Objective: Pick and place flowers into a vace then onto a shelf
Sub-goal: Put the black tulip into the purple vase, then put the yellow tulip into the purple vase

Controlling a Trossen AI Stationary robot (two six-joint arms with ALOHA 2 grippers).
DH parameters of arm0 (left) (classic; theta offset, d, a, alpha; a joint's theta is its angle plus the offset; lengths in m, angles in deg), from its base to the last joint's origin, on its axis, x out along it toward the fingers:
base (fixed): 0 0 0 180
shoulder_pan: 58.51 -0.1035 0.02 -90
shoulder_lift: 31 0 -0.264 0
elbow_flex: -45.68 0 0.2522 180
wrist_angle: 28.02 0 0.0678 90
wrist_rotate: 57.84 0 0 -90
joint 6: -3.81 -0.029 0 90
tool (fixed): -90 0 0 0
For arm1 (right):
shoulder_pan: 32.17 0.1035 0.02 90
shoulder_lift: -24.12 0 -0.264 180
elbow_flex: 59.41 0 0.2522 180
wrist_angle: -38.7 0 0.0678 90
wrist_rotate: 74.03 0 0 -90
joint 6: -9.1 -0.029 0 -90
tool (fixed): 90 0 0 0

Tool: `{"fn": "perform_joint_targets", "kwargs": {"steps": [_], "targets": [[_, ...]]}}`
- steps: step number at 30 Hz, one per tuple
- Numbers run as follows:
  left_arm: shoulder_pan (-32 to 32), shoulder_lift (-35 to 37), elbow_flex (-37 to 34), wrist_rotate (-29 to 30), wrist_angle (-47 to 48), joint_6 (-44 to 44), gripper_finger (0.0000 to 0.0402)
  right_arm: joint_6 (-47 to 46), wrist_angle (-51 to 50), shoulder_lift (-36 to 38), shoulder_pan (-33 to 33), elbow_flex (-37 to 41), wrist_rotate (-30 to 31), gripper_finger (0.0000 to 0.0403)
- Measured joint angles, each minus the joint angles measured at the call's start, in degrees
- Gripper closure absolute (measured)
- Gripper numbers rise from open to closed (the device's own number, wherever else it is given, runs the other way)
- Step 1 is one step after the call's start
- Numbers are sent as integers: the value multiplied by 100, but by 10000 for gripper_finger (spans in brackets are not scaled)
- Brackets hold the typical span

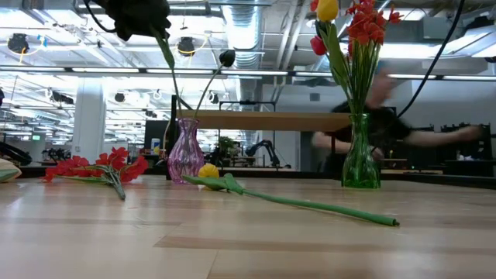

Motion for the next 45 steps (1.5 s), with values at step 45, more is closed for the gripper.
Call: {"fn": "perform_joint_targets", "kwargs": {"steps": [45], "targets": [[9, 1904, -2, -1193, 1069, 647, 209, -1577, -299, -12, -309, 852, -616, 177]]}}
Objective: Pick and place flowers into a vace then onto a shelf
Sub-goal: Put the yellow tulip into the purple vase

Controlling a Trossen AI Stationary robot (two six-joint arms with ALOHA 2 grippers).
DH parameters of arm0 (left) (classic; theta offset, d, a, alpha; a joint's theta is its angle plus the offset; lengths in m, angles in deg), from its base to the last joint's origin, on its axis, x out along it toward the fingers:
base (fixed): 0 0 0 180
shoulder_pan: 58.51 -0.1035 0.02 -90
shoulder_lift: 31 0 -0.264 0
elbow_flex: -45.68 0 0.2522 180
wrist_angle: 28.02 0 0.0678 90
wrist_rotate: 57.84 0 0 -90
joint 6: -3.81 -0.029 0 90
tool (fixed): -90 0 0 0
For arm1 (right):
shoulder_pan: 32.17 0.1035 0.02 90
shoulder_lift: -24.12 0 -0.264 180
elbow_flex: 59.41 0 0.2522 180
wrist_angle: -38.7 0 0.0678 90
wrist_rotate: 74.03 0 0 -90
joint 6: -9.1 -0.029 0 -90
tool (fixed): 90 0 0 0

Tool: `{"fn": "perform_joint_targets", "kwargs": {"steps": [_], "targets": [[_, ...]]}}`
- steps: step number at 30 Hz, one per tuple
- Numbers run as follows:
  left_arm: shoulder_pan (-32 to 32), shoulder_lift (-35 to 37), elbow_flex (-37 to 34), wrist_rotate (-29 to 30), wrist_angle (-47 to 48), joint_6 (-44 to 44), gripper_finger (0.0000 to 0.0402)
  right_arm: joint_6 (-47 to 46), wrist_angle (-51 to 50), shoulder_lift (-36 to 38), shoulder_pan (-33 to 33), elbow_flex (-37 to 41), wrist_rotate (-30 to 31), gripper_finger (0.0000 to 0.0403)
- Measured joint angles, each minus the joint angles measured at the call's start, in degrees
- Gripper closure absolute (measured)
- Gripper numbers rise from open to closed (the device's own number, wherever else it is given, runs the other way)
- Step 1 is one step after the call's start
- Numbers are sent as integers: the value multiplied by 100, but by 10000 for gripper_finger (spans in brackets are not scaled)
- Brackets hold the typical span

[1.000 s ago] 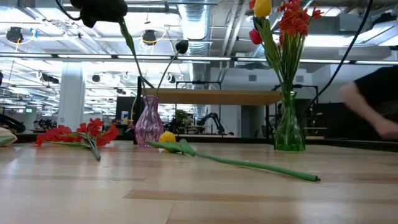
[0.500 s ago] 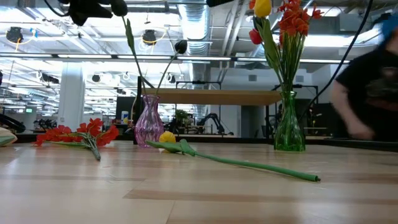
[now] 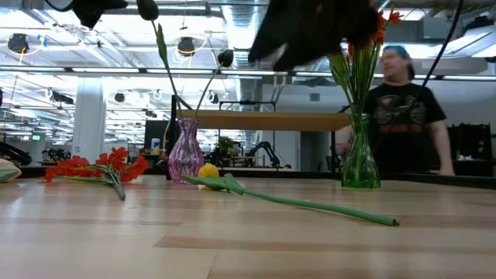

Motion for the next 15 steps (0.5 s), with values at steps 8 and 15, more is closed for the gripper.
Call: {"fn": "perform_joint_targets", "kwargs": {"steps": [8, 15], "targets": [[0, 30, 0, -1, 1, 7, 209, 10, 1340, -1, -293, 762, -417, 177], [0, 30, 0, 0, 2, 7, 209, 27, 1988, -1, -465, 1237, -501, 177]]}}
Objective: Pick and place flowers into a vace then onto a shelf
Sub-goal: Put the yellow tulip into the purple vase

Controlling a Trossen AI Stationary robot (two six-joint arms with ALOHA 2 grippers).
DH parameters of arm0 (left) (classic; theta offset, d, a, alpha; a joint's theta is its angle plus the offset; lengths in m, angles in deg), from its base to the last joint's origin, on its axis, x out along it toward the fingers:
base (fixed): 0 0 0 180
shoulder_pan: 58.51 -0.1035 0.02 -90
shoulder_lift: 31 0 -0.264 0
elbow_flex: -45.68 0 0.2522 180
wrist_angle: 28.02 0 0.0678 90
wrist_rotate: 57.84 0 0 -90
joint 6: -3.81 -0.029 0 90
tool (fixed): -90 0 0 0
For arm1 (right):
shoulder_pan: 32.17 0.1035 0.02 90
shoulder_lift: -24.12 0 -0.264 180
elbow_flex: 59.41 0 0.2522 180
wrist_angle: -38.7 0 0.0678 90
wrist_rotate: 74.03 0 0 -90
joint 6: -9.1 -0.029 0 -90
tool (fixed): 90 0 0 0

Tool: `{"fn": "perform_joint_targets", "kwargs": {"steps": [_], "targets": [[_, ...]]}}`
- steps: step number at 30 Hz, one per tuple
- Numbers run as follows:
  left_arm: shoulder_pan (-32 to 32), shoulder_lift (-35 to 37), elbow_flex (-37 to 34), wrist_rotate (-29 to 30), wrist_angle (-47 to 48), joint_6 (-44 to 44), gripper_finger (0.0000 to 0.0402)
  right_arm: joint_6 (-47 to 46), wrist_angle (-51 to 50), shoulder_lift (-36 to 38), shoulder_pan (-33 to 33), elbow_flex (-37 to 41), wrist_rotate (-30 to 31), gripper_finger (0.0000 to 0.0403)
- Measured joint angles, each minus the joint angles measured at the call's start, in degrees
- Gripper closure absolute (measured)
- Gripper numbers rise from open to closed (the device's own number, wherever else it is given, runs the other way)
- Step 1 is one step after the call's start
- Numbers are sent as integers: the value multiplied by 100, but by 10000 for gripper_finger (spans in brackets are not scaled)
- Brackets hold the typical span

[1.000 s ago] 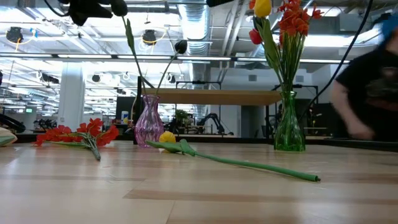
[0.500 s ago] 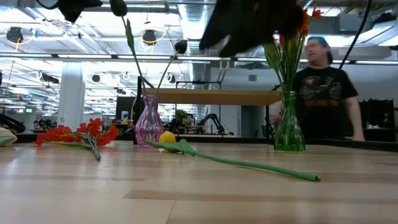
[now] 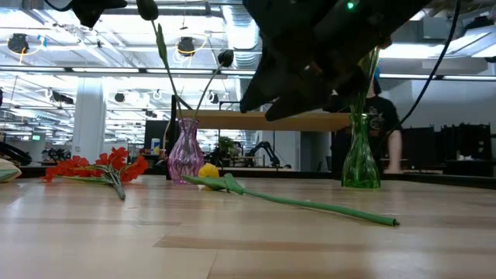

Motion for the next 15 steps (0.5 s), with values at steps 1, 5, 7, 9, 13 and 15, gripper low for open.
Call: {"fn": "perform_joint_targets", "kwargs": {"steps": [1, 5, 7, 9, 13, 15], "targets": [[0, 0, 0, -2, 0, 0, 209, 2, 163, -8, -24, 68, -44, 177], [0, -2, 0, -2, 88, 0, 209, 259, 680, -249, -111, 278, -162, 177], [0, -2, 0, 0, 171, 0, 209, 362, 1212, -528, -162, 189, -248, 177], [0, -7, 0, 0, 207, 0, 209, 517, 1031, -599, -188, 268, -224, 177], [0, -17, 0, 2, 315, 2, 209, 688, 1408, -936, -306, 211, -378, 177], [0, -20, 0, 4, 333, 2, 209, 743, 1678, -1099, -372, 196, -490, 177]]}}
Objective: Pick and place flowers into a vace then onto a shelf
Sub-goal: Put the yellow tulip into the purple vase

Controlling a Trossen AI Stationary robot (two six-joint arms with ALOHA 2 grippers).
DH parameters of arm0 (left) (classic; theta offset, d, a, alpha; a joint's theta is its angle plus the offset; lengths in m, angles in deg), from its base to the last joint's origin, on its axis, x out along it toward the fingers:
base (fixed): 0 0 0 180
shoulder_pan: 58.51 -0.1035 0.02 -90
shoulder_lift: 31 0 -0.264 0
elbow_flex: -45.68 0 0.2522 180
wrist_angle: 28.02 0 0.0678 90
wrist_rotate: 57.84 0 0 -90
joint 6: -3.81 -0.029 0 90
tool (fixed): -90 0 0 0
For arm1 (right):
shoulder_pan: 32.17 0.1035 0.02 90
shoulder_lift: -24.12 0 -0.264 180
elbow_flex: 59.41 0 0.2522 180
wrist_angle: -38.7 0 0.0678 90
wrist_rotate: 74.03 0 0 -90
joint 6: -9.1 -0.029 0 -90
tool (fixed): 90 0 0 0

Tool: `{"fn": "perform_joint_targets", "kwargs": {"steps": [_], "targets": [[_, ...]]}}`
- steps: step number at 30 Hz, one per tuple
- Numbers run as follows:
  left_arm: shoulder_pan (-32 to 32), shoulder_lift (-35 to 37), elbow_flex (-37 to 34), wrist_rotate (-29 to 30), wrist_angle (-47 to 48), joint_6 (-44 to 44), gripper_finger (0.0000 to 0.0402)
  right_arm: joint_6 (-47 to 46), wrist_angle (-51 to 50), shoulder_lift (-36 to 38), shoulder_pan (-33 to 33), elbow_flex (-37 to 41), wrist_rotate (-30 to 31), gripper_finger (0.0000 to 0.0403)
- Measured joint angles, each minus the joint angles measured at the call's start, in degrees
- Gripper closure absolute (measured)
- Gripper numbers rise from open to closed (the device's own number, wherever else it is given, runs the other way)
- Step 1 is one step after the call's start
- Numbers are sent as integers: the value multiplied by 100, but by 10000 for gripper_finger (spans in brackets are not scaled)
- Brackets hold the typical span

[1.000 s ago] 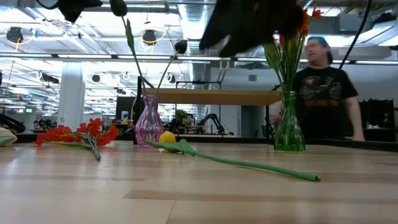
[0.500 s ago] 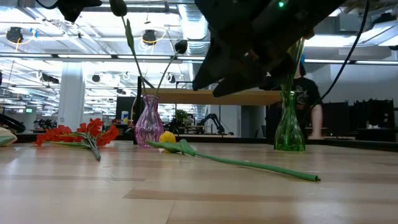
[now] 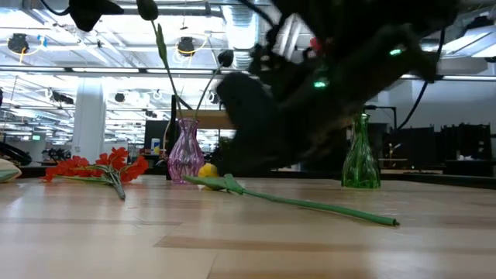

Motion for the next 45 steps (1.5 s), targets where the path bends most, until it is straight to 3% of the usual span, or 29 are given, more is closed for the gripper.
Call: {"fn": "perform_joint_targets", "kwargs": {"steps": [5, 27, 31, 45], "targets": [[0, -2, 0, 1, 17, 0, 209, -18, 189, -323, -155, -39, -73, 177], [0, -2, 0, 3, 56, -2, 209, -18, 133, -361, -246, -34, -120, 185], [0, -2, 0, 3, 58, -2, 209, -219, 15, -357, -257, -37, -124, 213], [0, -2, 0, 3, 69, -2, 209, -675, -148, -362, -272, -26, -249, 373]]}}
